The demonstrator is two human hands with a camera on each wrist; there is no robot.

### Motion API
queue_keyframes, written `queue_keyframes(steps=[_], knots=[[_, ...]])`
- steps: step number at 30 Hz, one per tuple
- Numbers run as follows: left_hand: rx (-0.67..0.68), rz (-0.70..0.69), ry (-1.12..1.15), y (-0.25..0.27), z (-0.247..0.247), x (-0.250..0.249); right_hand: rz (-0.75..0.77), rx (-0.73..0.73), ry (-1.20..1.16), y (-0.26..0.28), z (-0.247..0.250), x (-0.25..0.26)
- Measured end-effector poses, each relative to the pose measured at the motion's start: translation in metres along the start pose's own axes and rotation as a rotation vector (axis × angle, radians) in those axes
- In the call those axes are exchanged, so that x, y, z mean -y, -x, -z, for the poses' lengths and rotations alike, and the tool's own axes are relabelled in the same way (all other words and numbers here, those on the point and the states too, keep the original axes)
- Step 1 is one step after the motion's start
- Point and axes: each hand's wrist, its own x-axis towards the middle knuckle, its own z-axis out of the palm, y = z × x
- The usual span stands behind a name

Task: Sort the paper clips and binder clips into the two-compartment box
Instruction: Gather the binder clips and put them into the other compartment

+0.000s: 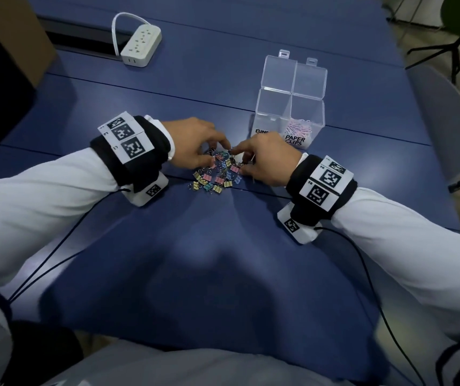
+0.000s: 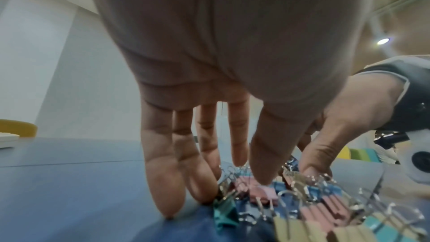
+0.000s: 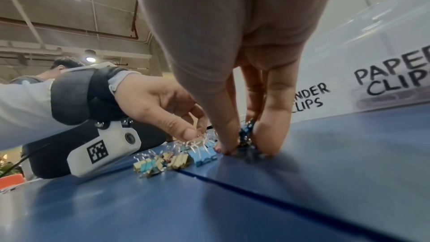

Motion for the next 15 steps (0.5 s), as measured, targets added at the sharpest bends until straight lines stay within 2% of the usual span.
queue_keyframes(steps=[4, 8, 15], knots=[[0.007, 0.005, -0.015, 0.0045, -0.0017, 0.0002, 0.038, -0.025, -0.008, 0.0042, -0.0018, 0.0057], [-0.023, 0.022, -0.009, 0.0030, -0.0014, -0.0008, 0.102, -0.016, 0.103, 0.0009, -0.0061, 0.0110], [-0.022, 0.058, 0.021, 0.0049, 0.0022, -0.0038, 0.100, -0.009, 0.105, -0.0041, -0.0022, 0.0094]])
